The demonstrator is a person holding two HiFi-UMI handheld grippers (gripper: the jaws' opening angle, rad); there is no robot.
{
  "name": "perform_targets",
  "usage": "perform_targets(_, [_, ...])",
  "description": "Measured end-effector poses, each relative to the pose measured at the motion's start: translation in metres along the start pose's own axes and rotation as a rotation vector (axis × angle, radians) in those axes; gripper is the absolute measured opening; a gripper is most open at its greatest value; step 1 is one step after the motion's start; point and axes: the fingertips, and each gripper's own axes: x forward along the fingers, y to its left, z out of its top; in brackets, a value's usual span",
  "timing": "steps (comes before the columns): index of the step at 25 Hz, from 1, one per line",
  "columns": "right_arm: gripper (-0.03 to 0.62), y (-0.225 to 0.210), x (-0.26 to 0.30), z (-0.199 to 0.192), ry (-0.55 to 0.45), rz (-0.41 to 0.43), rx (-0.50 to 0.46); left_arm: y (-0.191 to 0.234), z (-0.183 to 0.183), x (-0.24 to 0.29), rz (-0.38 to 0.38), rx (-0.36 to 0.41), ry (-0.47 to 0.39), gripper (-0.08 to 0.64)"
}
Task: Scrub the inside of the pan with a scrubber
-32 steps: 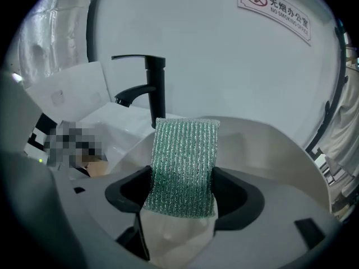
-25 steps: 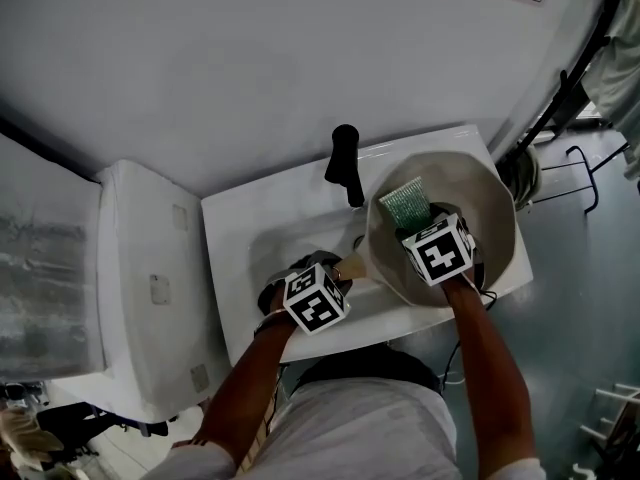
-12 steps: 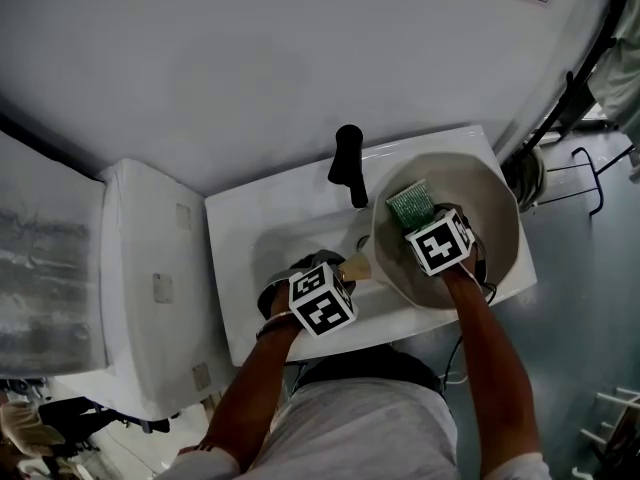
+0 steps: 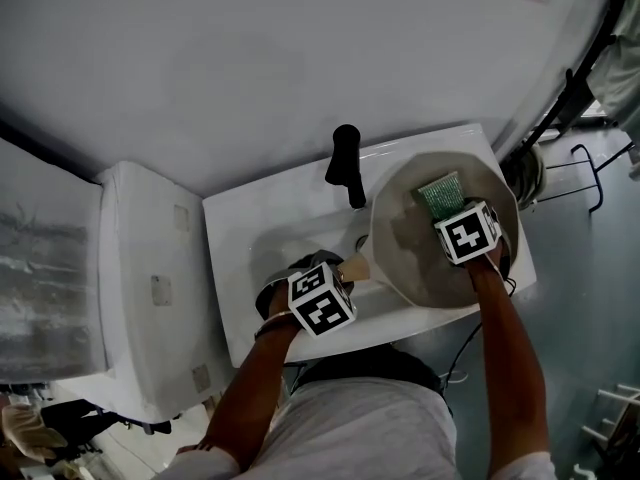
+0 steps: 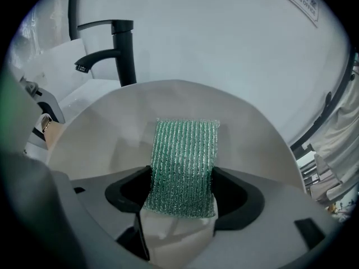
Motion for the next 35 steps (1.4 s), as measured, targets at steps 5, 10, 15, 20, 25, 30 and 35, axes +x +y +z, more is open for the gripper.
perform_targets(5, [0.342, -0.005, -0.013, 0.000, -0.013, -0.013, -0.009, 0.000, -0.001, 0.002, -0.004, 0.001, 0.007, 0.152])
perform_targets(10, [0.342, 0.028, -0.030, 0.000, -0.028, 0.051, -0.035, 0.000, -0.003, 0.002, -0.009, -0.001, 0.016, 0.152])
perform_targets(15, [0.342, 0.065, -0.039, 0.006, -0.050, 0.115, -0.093, 0.001, -0.001, 0.002, -0.006, -0.001, 0.010, 0.152])
perform_targets(20, [0.342, 0.094, -0.032, -0.002, -0.003, 0.169, -0.146, 0.000, -0.003, 0.004, -0.011, -0.001, 0.016, 0.152])
perform_targets(25, [0.342, 0.105, -0.019, -0.012, 0.038, 0.185, -0.174, -0.001, -0.007, 0.008, -0.021, -0.003, 0.029, 0.152])
perform_targets(30, [0.342, 0.085, -0.018, -0.020, 0.063, 0.142, -0.161, -0.001, -0.007, 0.007, -0.023, -0.003, 0.028, 0.152])
perform_targets(35, [0.342, 0.057, -0.021, -0.032, 0.084, 0.100, -0.124, 0.000, -0.009, 0.008, -0.027, -0.002, 0.026, 0.152])
